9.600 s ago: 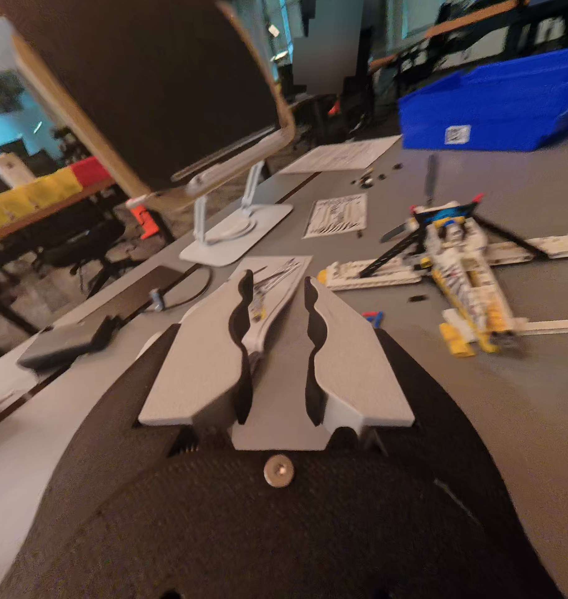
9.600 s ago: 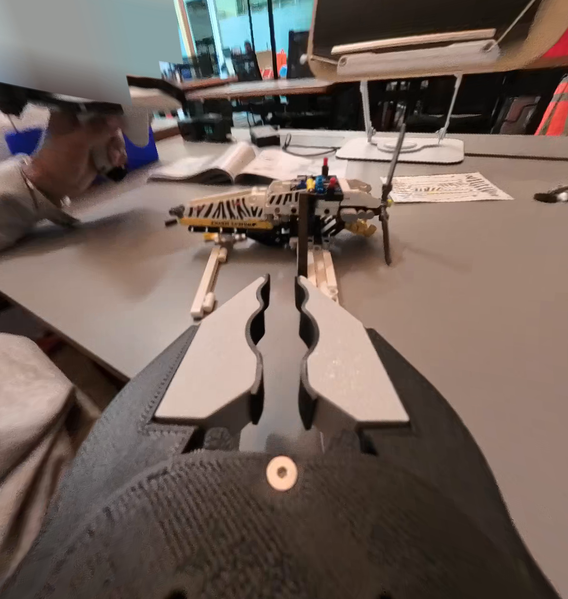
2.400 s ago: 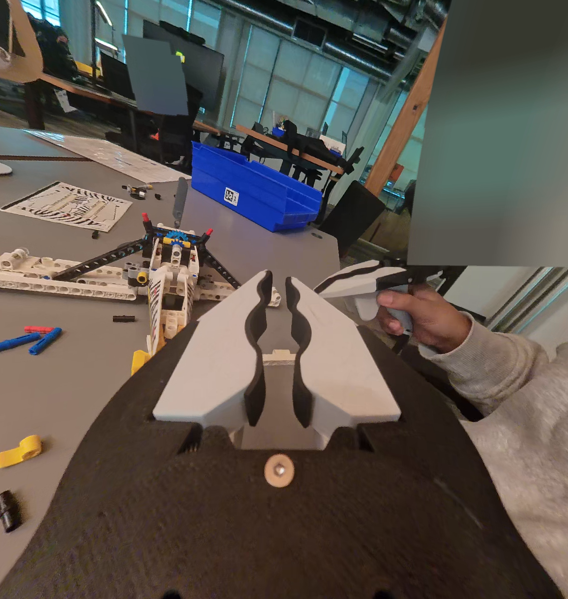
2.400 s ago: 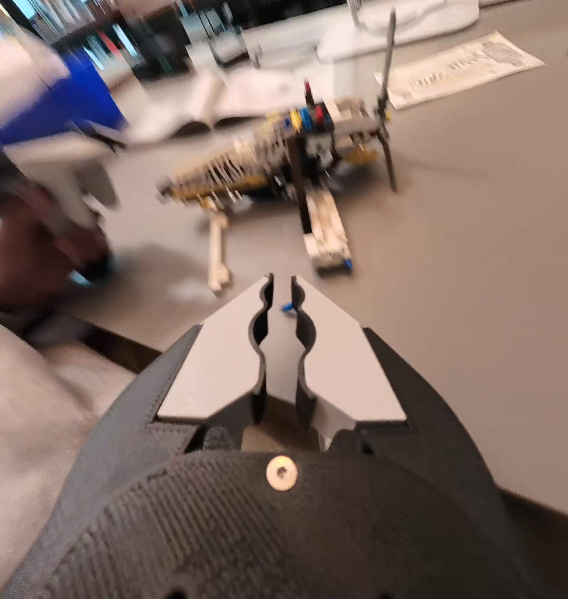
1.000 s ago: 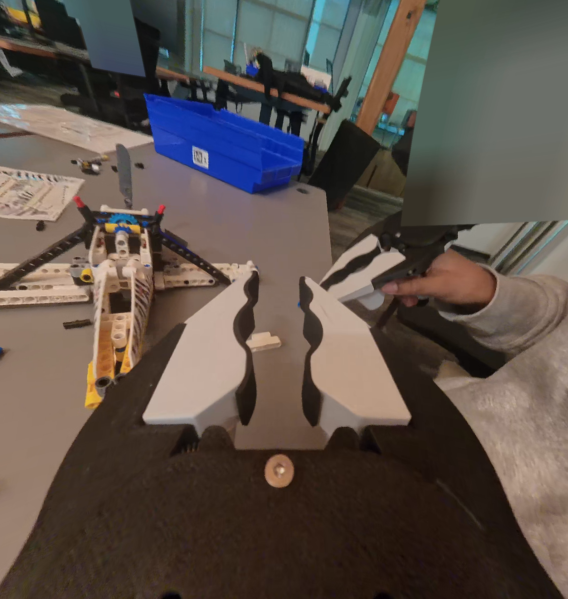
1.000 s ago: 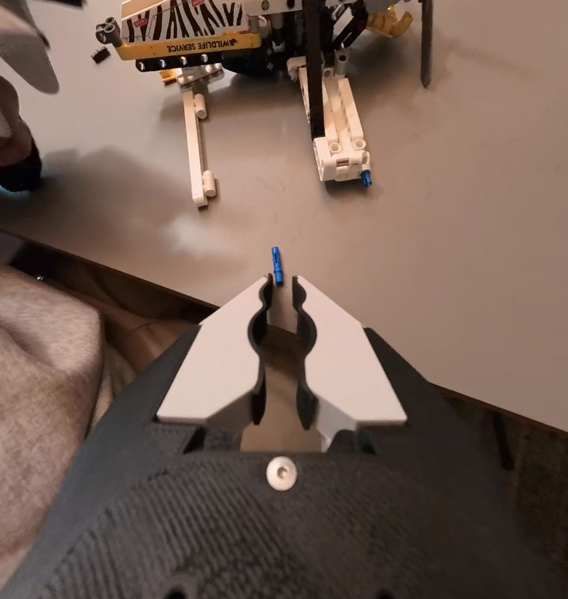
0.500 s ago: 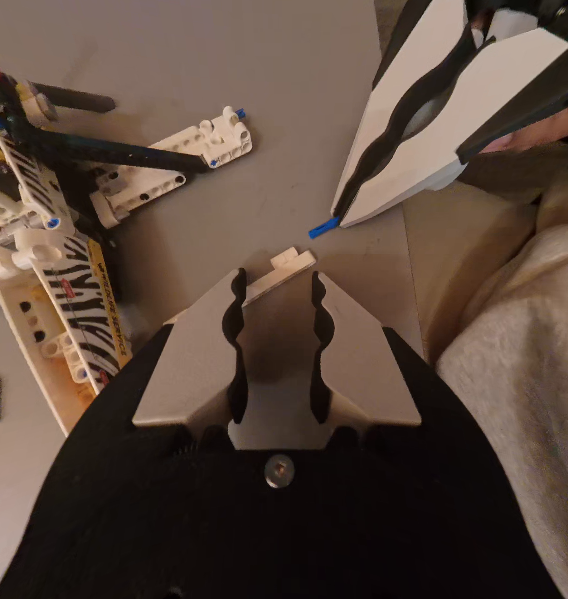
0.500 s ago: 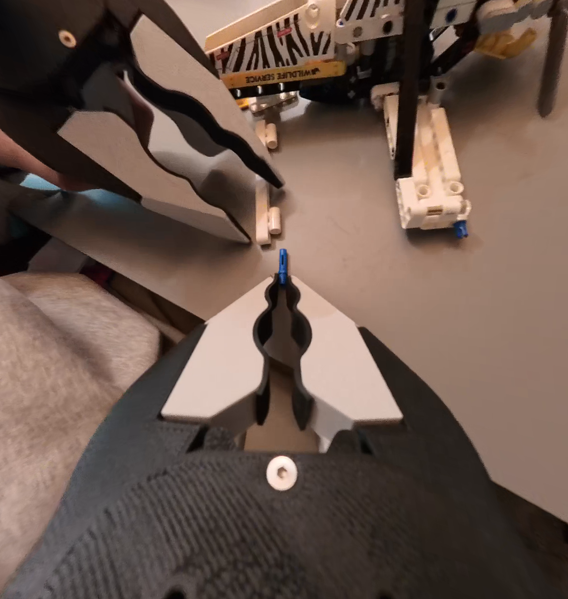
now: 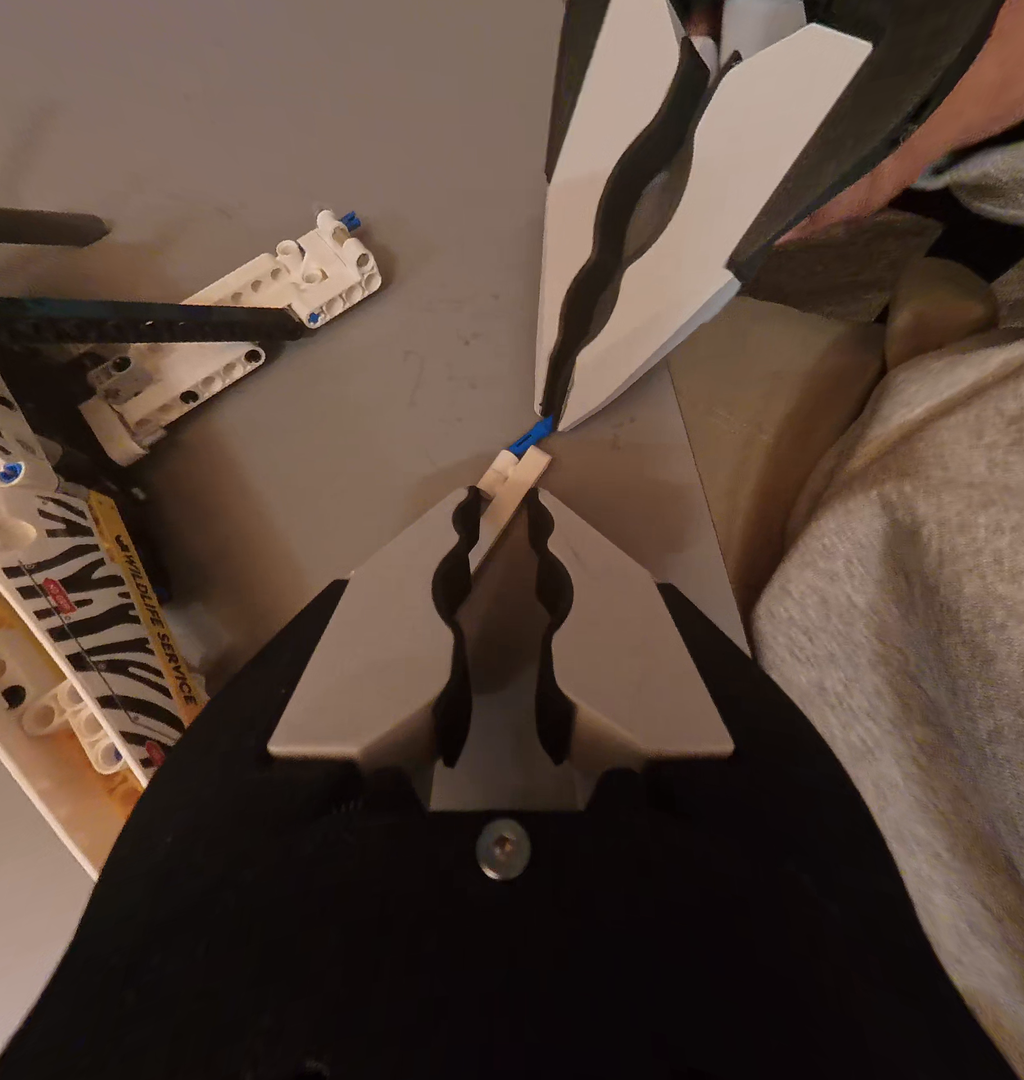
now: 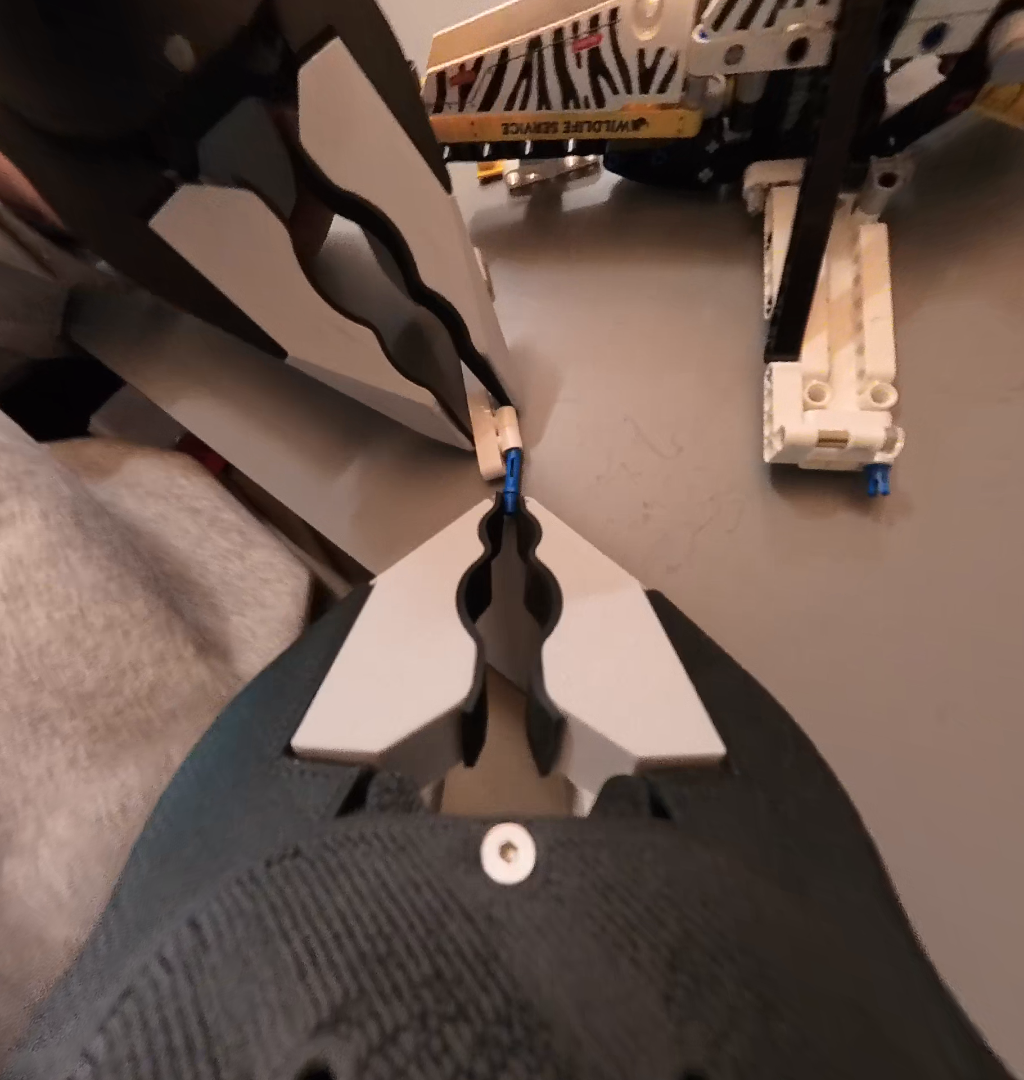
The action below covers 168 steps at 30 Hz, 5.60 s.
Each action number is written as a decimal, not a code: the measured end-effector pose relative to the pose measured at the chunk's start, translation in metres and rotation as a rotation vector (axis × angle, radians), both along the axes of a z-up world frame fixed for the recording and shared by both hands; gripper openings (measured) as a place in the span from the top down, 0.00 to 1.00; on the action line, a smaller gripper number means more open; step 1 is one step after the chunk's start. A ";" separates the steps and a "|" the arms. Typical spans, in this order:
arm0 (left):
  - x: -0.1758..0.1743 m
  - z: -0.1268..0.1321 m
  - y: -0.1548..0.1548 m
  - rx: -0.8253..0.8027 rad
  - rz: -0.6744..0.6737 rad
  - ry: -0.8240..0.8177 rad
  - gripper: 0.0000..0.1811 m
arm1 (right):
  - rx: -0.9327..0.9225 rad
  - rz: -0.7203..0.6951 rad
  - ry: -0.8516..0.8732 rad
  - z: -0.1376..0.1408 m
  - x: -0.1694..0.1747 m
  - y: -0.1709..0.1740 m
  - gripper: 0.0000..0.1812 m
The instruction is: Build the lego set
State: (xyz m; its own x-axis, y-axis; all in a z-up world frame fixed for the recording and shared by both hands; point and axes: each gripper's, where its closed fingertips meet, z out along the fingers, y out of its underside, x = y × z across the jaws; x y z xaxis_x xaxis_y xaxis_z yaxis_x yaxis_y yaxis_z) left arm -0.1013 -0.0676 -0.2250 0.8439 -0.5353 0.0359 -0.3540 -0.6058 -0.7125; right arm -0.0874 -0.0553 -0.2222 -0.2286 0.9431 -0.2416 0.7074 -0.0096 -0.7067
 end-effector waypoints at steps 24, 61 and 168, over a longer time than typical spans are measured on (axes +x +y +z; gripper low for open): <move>0.002 0.000 -0.002 -0.012 -0.042 -0.019 0.92 | 0.009 0.294 0.059 0.000 -0.001 0.000 0.99; 0.006 0.000 -0.001 -0.030 -0.108 -0.037 0.92 | 0.093 0.328 0.118 0.000 0.002 0.007 1.00; -0.095 0.048 0.027 0.282 0.392 -0.180 0.85 | 0.184 -0.294 0.129 0.004 -0.031 0.060 0.93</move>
